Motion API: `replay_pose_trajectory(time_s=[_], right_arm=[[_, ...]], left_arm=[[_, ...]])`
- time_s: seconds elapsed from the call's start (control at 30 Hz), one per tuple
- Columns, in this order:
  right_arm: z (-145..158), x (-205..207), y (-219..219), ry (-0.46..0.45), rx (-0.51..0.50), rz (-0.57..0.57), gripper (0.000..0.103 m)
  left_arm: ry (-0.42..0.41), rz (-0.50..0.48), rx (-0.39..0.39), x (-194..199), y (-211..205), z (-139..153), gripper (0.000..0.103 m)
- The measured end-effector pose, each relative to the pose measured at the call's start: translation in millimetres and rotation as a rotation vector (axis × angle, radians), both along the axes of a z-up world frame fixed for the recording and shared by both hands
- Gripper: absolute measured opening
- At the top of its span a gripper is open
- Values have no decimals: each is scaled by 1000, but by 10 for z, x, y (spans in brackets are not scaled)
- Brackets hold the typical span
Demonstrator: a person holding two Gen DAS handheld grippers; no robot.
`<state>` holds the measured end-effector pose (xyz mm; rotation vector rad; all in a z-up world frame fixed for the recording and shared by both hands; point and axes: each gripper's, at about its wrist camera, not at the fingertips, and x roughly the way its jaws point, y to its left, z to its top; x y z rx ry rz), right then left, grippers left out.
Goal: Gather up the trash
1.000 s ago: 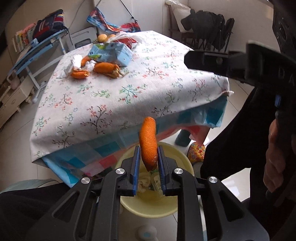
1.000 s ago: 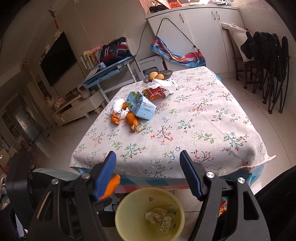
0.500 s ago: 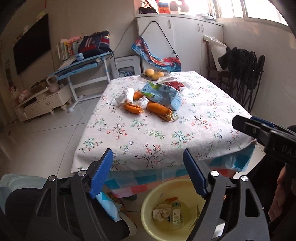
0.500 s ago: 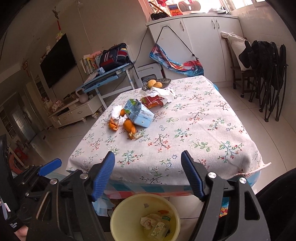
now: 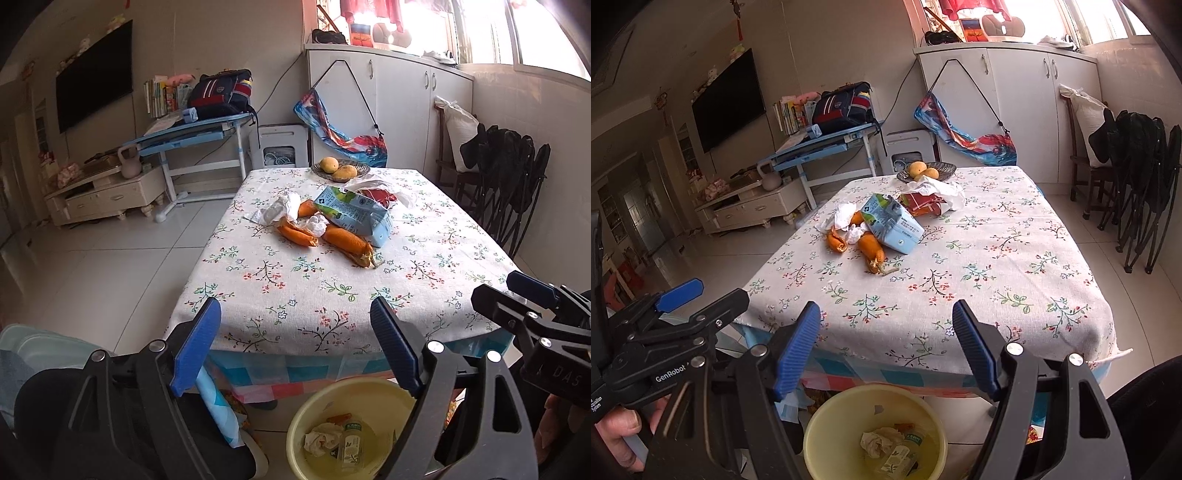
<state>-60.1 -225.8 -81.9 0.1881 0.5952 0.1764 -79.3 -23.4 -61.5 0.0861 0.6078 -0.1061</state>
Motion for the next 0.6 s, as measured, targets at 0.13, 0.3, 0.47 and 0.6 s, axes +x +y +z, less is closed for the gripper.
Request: replay_pose_trajectory(time_s=[0.13, 0.3, 0.47, 0.6], right_arm=[[3, -7, 16, -5, -4, 4, 71], [13, -22, 37, -17, -11, 6, 71], [32, -39, 59, -31, -20, 8, 71], [45, -45, 71, -40, -23, 10, 71]], left_arm=[[-5, 6, -1, -2, -5, 3, 80], [-7, 13, -6, -12, 5, 2, 80], [-11, 19, -10, -18, 8, 8, 80], [-10, 21, -11, -19, 11, 7, 80]])
